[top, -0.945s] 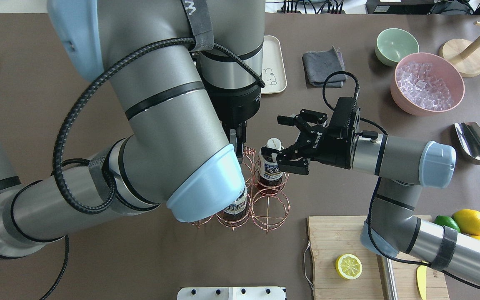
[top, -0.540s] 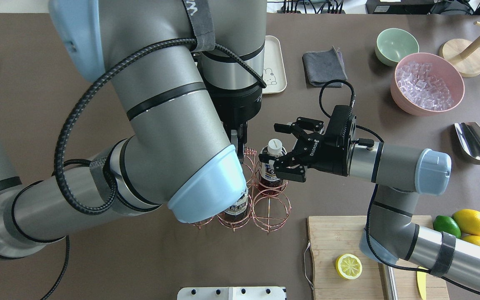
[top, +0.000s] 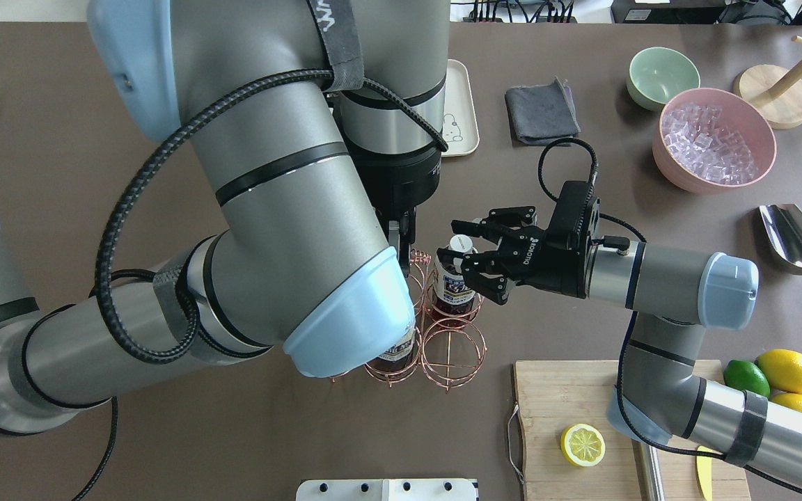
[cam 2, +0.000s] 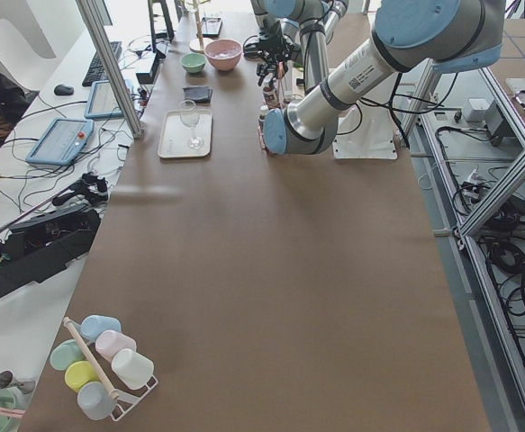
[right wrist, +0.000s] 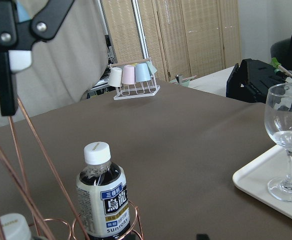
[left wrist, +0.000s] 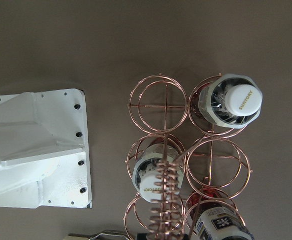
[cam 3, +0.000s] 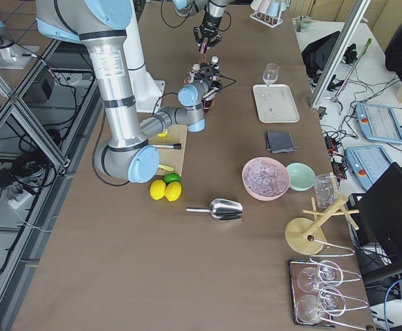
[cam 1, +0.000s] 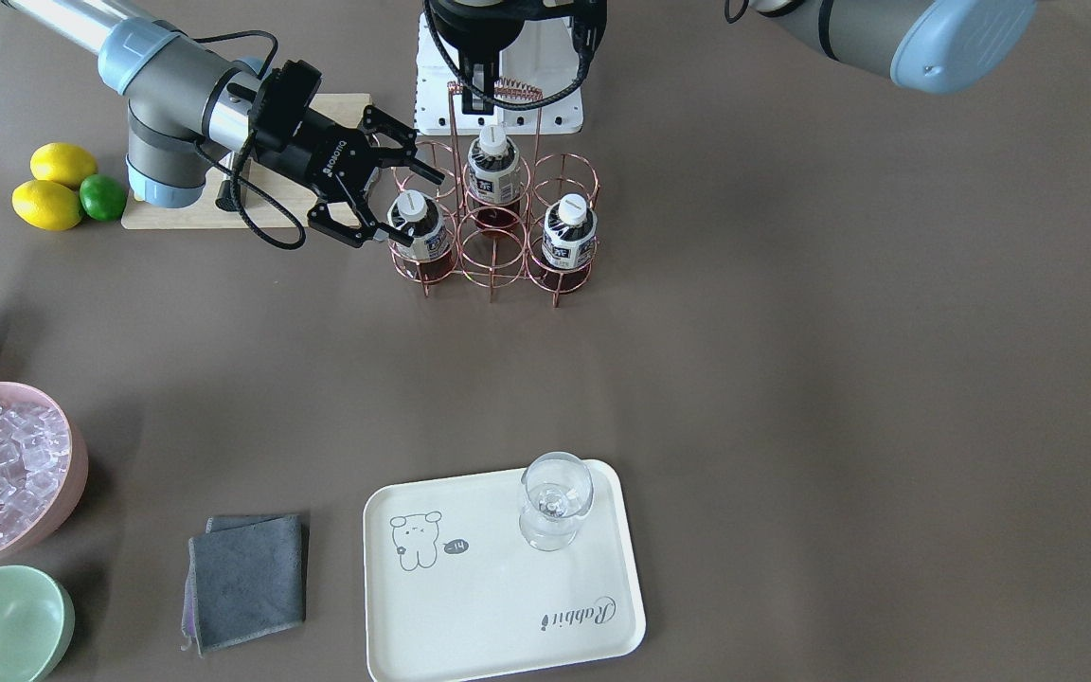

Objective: Take tea from basket to plate

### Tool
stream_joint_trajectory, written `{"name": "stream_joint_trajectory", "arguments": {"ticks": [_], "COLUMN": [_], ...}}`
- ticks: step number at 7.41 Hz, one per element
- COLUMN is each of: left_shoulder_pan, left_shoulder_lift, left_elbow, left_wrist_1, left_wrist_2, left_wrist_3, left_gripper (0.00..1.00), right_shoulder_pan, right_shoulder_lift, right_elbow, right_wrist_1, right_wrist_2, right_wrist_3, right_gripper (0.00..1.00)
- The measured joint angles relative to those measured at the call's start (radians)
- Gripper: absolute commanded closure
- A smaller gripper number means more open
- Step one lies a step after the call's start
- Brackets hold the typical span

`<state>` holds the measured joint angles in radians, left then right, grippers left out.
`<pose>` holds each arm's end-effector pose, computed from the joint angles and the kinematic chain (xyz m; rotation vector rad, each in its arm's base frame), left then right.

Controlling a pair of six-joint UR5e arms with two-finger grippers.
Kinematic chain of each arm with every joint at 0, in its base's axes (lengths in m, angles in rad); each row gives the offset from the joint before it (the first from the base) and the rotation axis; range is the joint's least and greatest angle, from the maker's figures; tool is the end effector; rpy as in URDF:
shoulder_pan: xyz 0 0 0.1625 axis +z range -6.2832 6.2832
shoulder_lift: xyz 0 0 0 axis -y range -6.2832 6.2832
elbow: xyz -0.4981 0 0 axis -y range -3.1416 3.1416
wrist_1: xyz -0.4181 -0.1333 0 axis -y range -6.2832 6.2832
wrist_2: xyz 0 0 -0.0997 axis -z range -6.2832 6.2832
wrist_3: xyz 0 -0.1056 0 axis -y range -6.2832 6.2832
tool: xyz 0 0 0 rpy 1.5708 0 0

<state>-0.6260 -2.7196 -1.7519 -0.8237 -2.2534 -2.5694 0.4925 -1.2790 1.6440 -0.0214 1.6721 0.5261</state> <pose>0.5140 -0.4539 -0.0260 -0.8165 0.4620 -1.3169 -0.4700 -0.3914 0.3610 1.2983 -1.4423 -0.4669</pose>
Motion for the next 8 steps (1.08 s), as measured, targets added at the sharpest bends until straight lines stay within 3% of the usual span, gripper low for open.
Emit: {"name": "stream_joint_trajectory", "arguments": {"ticks": [1,5,8], "left_shoulder_pan": [0.002,0.003,0.003], "left_shoulder_lift": [0.0,0.0,0.0], "left_elbow": [0.0,-0.001,-0.002], "left_wrist_1": [0.0,0.0,0.0], "left_wrist_2": [0.0,0.0,0.0], "left_wrist_3": [0.0,0.0,0.0], "left_gripper": [1.0,1.0,1.0], "right_shoulder_pan": [0.0,0.032,0.132], "right_shoulder_lift": [-0.003,-0.023,-0.044], "right_elbow": [0.002,0.044,0.216], "right_wrist_1": [0.001,-0.017,-0.213], "right_wrist_2": [0.001,0.032,0.139], "right_wrist_3": [0.001,0.006,0.041], "right_gripper": [1.0,1.0,1.0]}}
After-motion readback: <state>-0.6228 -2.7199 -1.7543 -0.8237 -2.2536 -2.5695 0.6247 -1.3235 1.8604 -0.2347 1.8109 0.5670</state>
